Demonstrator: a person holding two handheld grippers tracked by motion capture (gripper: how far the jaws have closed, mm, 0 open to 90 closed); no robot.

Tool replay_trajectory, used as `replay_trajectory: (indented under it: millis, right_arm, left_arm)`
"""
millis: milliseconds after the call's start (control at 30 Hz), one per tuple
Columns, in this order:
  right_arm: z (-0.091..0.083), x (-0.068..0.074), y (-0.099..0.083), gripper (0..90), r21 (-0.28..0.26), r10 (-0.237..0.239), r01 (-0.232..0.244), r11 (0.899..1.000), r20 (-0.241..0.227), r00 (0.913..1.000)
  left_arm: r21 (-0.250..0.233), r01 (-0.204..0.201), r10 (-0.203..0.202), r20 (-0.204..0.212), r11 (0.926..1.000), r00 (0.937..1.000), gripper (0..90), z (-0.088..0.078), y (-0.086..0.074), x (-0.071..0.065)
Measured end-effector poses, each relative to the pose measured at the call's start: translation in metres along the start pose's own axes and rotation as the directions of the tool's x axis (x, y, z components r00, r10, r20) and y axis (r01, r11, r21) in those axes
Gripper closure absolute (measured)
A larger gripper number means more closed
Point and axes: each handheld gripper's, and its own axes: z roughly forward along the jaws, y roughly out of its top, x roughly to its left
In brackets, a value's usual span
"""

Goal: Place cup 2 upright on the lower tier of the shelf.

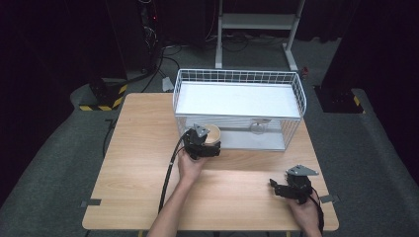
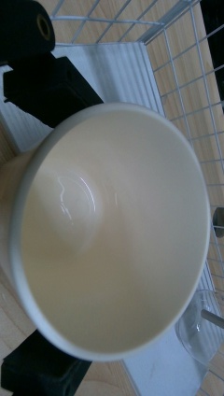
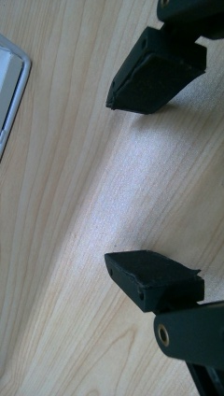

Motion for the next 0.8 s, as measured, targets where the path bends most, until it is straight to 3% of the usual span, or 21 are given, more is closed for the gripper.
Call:
replay_trajectory:
  millis: [167, 367, 800]
  right_arm:
    - [0.0, 0.0, 0.0, 21.8, 0.0, 0.0, 0.0, 1.0, 0.0, 1.0]
    - [0.0, 0.0, 0.0, 21.8, 0.0, 0.0, 0.0, 1.0, 0.0, 1.0]
    - [0.0, 0.0, 0.0, 21.8, 0.0, 0.0, 0.0, 1.0, 0.0, 1.0]
  left_arm:
    - [0.009, 0.004, -0.004, -0.004, 1.0, 1.0, 9.3, 0.005, 0.004, 0.0]
    - [0.012, -0.019, 0.019, -0.024, 0.9998, 0.9995, 9.1, 0.01, 0.006, 0.001]
    - [-0.027, 0.005, -0.006, -0.05, 0.9996, 0.9987, 9.0, 0.019, 0.007, 0.003]
